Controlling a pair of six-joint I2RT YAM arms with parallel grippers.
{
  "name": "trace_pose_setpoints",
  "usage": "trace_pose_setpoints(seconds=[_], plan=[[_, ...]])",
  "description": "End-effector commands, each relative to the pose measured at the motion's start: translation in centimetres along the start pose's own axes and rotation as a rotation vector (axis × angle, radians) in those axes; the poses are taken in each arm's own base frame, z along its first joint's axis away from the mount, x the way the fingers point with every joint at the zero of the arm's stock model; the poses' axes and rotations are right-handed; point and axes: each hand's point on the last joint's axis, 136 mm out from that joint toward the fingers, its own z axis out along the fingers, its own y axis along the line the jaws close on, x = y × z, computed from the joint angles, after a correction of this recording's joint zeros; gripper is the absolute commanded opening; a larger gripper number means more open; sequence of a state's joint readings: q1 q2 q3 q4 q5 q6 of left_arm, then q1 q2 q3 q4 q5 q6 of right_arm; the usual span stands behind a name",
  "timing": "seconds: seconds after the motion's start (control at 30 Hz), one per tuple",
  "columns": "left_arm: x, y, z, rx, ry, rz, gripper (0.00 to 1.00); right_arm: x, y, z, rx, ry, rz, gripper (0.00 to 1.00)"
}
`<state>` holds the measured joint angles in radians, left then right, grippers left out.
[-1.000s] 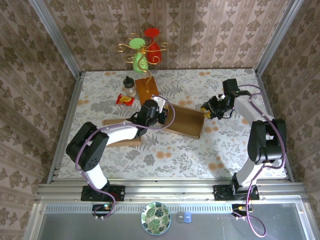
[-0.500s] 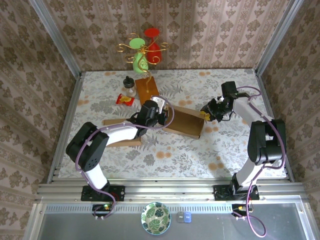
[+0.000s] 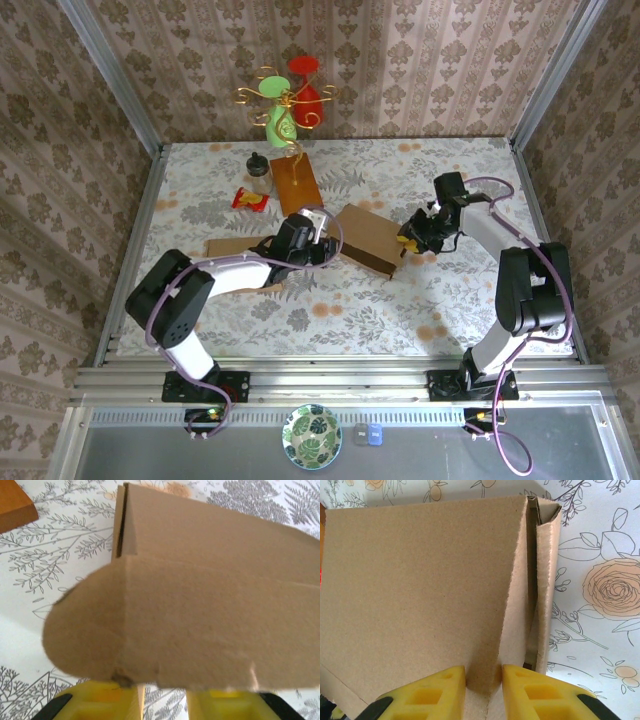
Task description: Fold the paper box
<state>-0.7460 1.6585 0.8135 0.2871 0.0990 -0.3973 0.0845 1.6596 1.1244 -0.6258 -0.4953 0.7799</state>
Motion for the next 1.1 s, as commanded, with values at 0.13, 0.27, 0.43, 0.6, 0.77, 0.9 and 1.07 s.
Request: trace_pose_setpoints(seconds=[0.13,0.27,0.43,0.6,0.77,0.9,1.07], plan=[[0.1,-1.3,-3.3,0.037,0.029,-0.076,0.32,0.5,-0.2,-0.5,0.039,-0.019,-0.057,0.29],[-0.1,-1.9,-5.4,0.046,0.052,-0.12,0.32,0.8,-0.5,-0.6,0.049,-0.015,-0.066,0.35],[-0.6,-2.5,-8.2,0.048,0.077,-0.155,0.32,0.9,-0.4,-0.9,0.049,-0.019,-0.092,0.43],[-4.0,-2.2,-10.7,0.016,0.035,-0.152,0.34,1.1,-0.2,-1.0,0.041,-0.015,-0.113,0.5],[-7.9,0.2,-10.8,-0.026,0.049,-0.187,0.43,1.6,-0.6,-0.1,0.042,0.009,-0.112,0.51],[-10.2,1.2,-8.8,-0.02,0.104,-0.139,0.49,1.8,-1.2,0.8,0.059,0.022,-0.11,0.52],[-10.3,2.0,-5.5,-0.009,0.212,-0.12,0.51,1.7,-2.2,1.3,0.098,0.021,-0.13,0.53]])
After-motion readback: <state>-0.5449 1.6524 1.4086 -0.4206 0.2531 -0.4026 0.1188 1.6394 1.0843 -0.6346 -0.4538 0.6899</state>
